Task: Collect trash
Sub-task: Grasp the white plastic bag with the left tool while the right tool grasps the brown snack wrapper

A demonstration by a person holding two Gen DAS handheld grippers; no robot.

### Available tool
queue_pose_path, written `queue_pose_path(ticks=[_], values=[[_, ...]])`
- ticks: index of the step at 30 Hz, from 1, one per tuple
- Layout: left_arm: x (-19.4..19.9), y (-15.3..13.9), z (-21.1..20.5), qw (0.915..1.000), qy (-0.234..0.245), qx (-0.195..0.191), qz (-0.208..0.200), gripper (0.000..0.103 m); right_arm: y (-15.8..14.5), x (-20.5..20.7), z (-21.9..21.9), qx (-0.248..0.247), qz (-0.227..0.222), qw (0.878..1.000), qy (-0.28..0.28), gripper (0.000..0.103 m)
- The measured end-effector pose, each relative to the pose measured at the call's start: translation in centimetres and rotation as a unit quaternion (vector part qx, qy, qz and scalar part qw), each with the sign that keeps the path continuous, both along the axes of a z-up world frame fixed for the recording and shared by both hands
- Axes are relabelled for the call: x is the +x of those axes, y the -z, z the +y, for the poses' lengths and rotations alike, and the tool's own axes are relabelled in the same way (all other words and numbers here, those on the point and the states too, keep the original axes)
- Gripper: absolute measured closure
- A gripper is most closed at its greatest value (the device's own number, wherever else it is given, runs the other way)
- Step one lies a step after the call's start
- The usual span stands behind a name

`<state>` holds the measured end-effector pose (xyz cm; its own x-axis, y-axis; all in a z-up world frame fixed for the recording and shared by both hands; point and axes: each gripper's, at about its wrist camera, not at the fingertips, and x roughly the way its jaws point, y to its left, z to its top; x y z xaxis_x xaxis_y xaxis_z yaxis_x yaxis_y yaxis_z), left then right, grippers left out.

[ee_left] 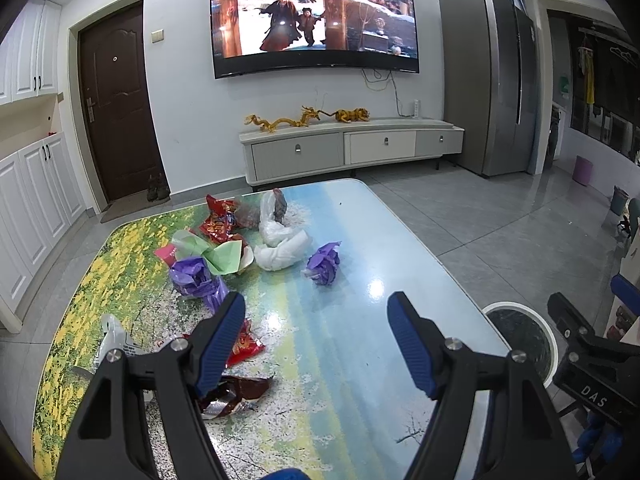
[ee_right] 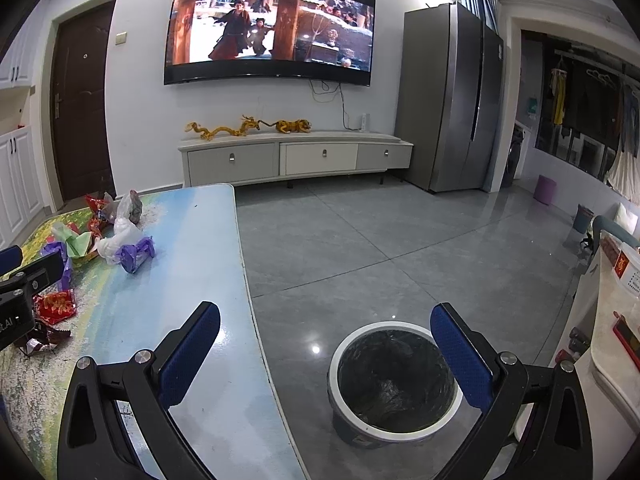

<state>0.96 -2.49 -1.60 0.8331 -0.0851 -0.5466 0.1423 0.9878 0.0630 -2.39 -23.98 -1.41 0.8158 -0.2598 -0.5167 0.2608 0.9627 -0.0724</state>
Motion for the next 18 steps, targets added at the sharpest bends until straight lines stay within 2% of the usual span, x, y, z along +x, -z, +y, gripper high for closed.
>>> queue_pose_path(ticks=[5,9,13,15,18], values=[[-0.1,0.1,-0.1,0.9997,0.021,0.005,0.014,0.031,-0.3,-0.1,-0.1,0.011,-0.010,1.000,-0.006,0.000],[-0.5,-0.4,1.3,0.9994,0.031,-0.015,0.009,0.031,-0.4,0.4,0.0,0.022,-0.003,0.999,-0.024,0.000],[0.0,-1.1,5.8,0.9994,0.000,-0.036,0.000,0.031,-0.8,1.2,1.0,0.045,0.008,0.997,-0.067,0.000],[0.2,-1.0,8.7,0.9989,-0.022,-0.041,0.003,0.031,-1.1,1.6,1.8,0.071,0.009,0.992,-0.107,0.000],[0.9,0.1,14.1,0.9960,-0.069,-0.048,0.028,0.031,-1.4,2.6,4.3,0.091,0.016,0.979,-0.180,0.001]])
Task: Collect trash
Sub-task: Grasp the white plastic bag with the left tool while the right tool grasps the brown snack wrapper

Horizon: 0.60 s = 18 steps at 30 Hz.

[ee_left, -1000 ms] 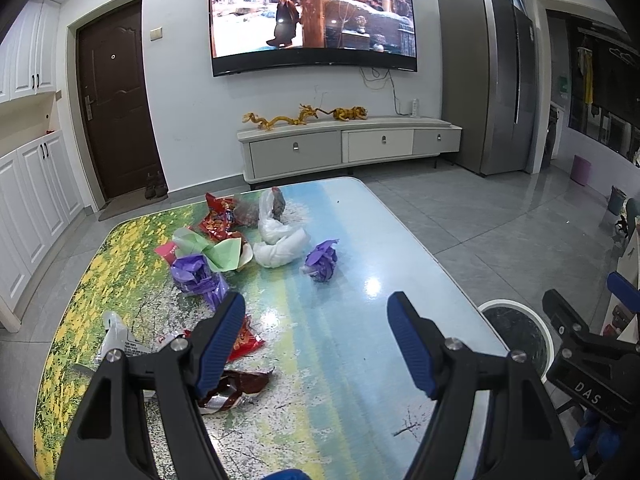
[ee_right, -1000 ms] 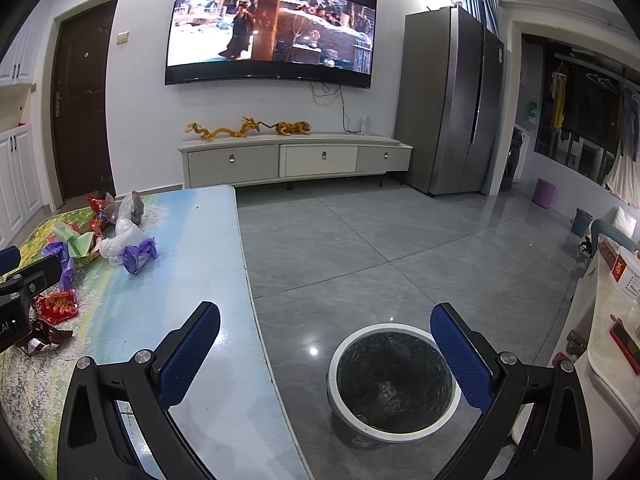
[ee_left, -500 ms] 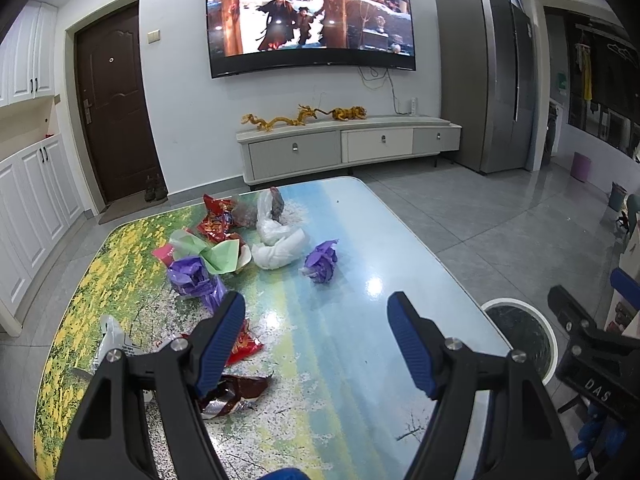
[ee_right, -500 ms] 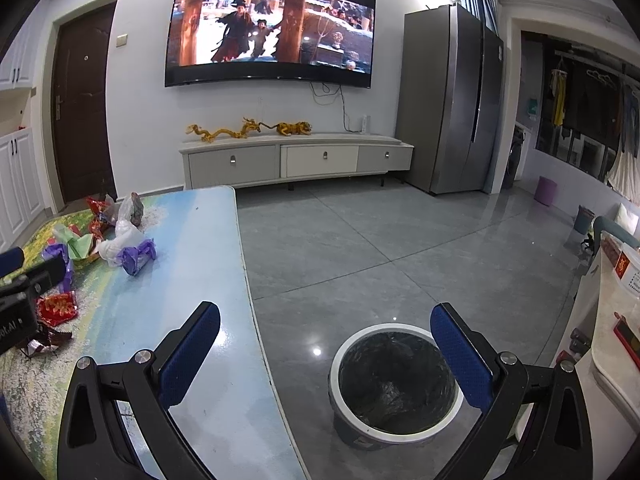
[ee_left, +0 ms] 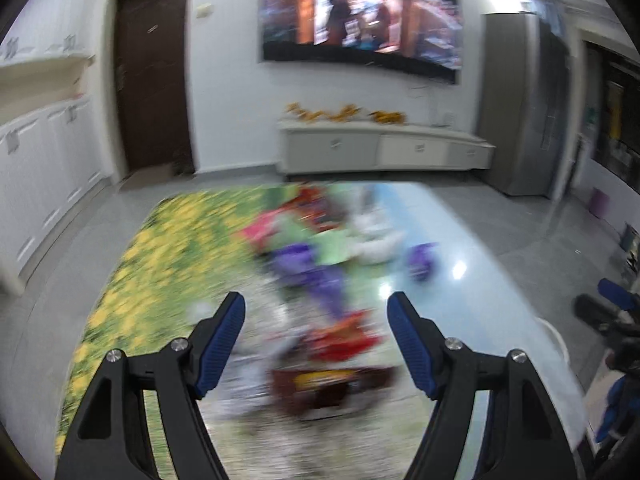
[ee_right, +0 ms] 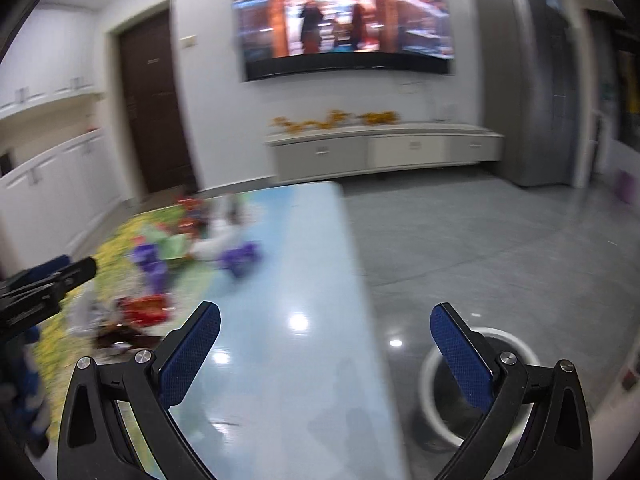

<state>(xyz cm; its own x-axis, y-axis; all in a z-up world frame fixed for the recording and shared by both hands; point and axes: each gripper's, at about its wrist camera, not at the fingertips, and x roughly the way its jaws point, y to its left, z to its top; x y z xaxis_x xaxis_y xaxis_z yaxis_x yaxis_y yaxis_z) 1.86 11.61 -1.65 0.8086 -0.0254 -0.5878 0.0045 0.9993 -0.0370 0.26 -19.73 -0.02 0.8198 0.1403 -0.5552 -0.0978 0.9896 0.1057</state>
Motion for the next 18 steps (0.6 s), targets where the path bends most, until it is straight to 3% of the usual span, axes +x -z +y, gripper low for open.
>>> queue_pose_path(ticks=[4,6,9,12,18], values=[[0.6,2.0,4.8,0.9987,-0.034,-0.011,0.037,0.031,0.2,1.9,4.1,0.010,0.019,0.995,-0.098,0.012],[0.7,2.9,6.1,0.9979,-0.035,-0.017,0.052,0.031,0.7,3.0,6.2,0.010,0.034,0.990,-0.139,0.022],[1.1,4.4,7.0,0.9961,-0.030,-0.031,0.077,0.031,1.5,4.4,9.0,0.020,0.062,0.977,-0.201,0.026],[1.7,5.6,7.3,0.9945,-0.024,-0.045,0.092,0.032,2.7,5.1,11.9,0.028,0.085,0.961,-0.261,0.029],[2.6,6.7,7.8,0.9911,-0.009,-0.069,0.113,0.047,4.5,5.8,17.0,0.001,0.113,0.931,-0.347,0.029]])
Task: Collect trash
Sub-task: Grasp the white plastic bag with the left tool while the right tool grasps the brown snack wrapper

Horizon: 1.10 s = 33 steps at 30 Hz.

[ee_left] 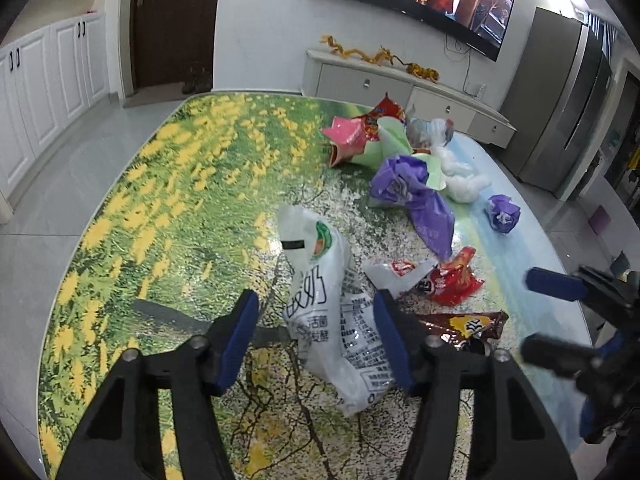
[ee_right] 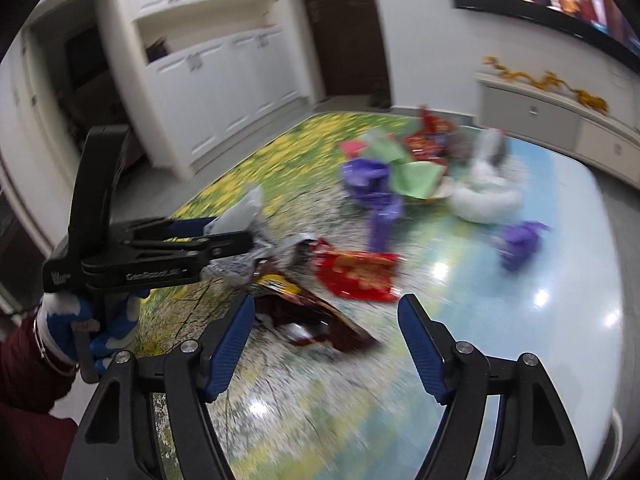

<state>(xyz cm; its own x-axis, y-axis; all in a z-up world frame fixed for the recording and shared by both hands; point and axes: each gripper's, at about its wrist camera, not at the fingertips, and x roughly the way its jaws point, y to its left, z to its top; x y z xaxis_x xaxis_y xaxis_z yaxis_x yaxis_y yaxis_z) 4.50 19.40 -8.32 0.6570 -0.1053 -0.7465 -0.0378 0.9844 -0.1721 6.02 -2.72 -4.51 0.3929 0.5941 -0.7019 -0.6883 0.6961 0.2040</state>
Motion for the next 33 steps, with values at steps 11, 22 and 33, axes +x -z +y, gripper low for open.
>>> queue_pose_path(ticks=[11,22,33], values=[[-0.1,0.5,0.2,0.9998,0.000,-0.022,0.001,0.076,2.5,0.0,4.5,-0.063,-0.004,0.995,-0.078,0.072],[-2.3,-1.3,0.8,0.9992,-0.023,-0.018,-0.028,0.083,1.1,-2.2,3.0,-0.032,-0.025,0.997,-0.070,0.098],[-3.3,-5.7,0.5,0.9971,-0.021,-0.004,-0.073,0.083,-3.2,-2.9,-0.5,0.033,-0.065,0.997,-0.008,0.098]])
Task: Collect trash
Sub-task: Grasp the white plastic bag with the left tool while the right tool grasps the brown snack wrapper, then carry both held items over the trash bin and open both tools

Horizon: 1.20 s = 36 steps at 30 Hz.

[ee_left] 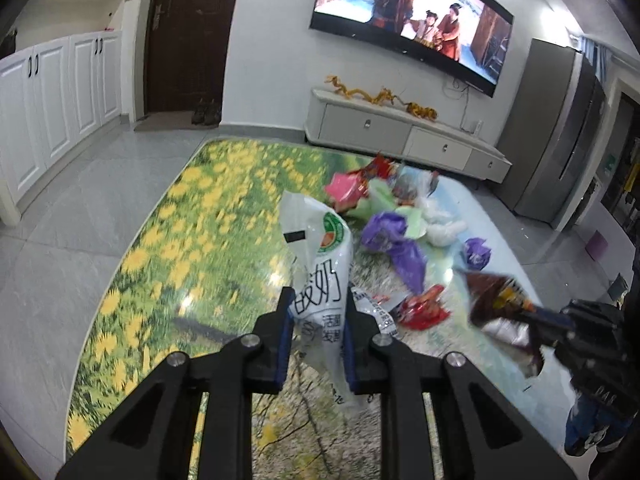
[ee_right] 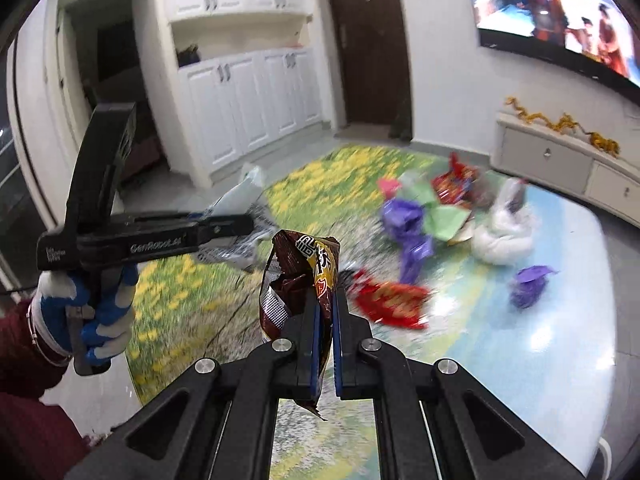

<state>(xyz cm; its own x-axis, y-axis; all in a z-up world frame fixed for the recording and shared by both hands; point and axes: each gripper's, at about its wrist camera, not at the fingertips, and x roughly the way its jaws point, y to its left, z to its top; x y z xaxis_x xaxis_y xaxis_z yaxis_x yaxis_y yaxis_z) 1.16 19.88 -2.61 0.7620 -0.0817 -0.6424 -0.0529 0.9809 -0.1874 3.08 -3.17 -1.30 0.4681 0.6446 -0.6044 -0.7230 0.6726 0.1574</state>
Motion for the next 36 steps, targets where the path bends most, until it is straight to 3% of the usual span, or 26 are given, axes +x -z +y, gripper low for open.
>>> queue_pose_path(ticks=[9,17,21,27,36], values=[[2.5,-4.3,-7.8,0.9949,0.092,0.012,-0.039,0.084,-4.1,0.7,-8.9,0.057,-0.032,0.991,0.120,0.098],[5.8,-5.7,-19.6,0.9761,0.214,0.003,-0.036,0.084,-4.7,-0.4,-20.1,0.078,-0.039,0.962,0.258,0.098],[7.1,-5.2,-26.6,0.9611,0.275,0.006,-0.019,0.084,-3.1,-1.2,-25.5,0.077,-0.023,0.941,0.328,0.098],[8.8,-2.1,-37.7,0.9348,0.353,0.018,0.039,0.084,2.1,-1.8,-32.6,0.065,0.036,0.904,0.421,0.098],[12.2,4.2,-48.1,0.9069,0.399,0.037,0.130,0.083,11.3,-2.4,-40.5,0.062,0.143,0.851,0.502,0.098]])
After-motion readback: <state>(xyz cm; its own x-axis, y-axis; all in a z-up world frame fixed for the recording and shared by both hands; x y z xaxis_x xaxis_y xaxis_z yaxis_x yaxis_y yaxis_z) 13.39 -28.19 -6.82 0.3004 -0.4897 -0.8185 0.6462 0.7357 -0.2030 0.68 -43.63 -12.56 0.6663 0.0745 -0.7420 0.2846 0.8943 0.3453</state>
